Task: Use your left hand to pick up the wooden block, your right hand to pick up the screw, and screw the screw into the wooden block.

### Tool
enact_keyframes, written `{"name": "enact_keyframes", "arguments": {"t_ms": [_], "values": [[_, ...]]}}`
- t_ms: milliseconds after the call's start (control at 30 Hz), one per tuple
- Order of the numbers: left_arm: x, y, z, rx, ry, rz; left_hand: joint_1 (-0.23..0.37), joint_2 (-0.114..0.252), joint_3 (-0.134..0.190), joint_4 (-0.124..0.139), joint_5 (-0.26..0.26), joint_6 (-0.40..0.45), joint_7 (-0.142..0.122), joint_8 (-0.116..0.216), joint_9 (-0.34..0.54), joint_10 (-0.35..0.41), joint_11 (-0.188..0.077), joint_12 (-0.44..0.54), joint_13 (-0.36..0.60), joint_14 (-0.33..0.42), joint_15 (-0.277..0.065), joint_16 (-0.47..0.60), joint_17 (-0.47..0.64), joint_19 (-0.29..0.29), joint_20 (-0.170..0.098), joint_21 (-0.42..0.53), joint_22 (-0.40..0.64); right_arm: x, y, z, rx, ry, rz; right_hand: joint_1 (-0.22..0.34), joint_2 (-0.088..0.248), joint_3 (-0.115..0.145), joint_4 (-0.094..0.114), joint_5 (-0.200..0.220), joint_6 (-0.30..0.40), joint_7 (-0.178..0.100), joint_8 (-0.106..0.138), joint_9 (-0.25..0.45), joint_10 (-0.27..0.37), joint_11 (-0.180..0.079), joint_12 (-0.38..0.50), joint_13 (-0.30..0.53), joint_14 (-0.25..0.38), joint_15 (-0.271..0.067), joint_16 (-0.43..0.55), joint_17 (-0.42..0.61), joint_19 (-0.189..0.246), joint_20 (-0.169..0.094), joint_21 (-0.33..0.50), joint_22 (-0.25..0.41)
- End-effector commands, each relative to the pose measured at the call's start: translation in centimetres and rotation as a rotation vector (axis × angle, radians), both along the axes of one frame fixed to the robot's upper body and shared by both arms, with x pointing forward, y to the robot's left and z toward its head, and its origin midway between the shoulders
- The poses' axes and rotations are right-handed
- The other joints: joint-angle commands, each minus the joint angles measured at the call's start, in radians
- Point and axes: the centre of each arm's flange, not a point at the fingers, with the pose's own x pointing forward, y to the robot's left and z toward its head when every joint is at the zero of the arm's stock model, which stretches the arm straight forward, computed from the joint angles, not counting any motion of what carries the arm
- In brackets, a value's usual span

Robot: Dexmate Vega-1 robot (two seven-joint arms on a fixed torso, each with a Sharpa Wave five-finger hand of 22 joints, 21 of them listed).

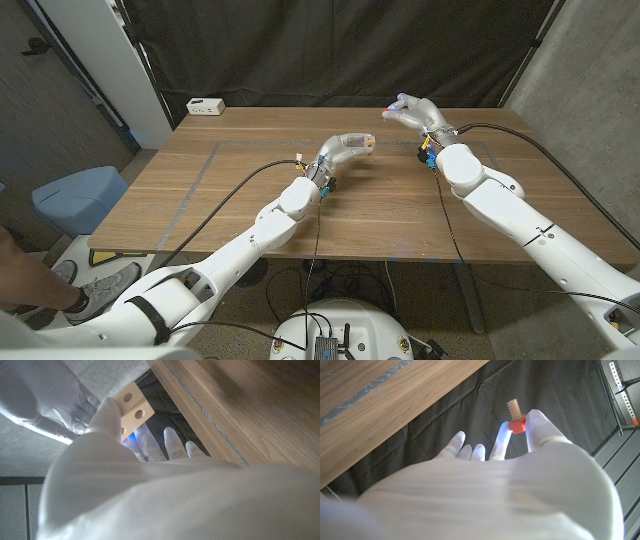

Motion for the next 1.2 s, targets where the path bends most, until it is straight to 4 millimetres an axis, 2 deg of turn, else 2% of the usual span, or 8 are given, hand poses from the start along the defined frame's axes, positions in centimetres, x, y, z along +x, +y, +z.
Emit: {"name": "enact_keyframes", "arguments": {"t_ms": [33, 600, 1200], "values": [[0.3, -0.5, -0.4, -0.020, 0.037, -0.015, -0.023, 0.034, 0.001, 0.001, 0.007, 0.061, -0.003, 0.009, 0.009, 0.016, -0.004, 0.007, 0.101, 0.006, -0.119, 0.009, 0.003, 0.001, 0.006, 0.007, 0.004, -0.1, 0.4, -1.0, 0.051, -0.019, 0.003, -0.009, 0.002, -0.006, 0.000, 0.007, 0.006, 0.004, -0.001, -0.001, 0.008, 0.005, -0.004, 0.003, 0.008, -0.001, 0.004, 0.000, -0.002, -0.014, -0.001, 0.002], [0.7, -0.8, -0.5, -0.031, 0.060, -0.024, -0.024, 0.035, -0.001, 0.001, 0.008, 0.058, -0.001, 0.007, 0.009, 0.016, -0.004, 0.004, 0.103, 0.006, -0.116, 0.009, 0.002, 0.002, 0.004, 0.008, 0.004, -0.1, 1.5, -2.2, 0.067, -0.048, -0.044, -0.005, 0.006, -0.012, -0.002, 0.011, 0.007, 0.003, -0.001, -0.013, 0.015, 0.004, -0.003, 0.004, 0.022, -0.011, 0.007, 0.000, 0.008, -0.021, 0.003, 0.002], [0.9, -0.9, -0.4, -0.022, 0.068, -0.018, -0.024, 0.037, -0.003, 0.000, 0.009, 0.058, -0.002, 0.006, 0.010, 0.016, -0.004, 0.000, 0.105, 0.007, -0.117, 0.009, 0.001, 0.003, 0.005, 0.008, 0.004, -0.2, 2.5, -2.5, 0.015, -0.057, -0.067, -0.008, 0.009, -0.019, -0.001, 0.015, 0.007, 0.006, 0.000, -0.026, 0.018, 0.002, -0.004, 0.004, 0.026, -0.013, 0.007, 0.001, 0.011, -0.023, 0.003, 0.002]]}}
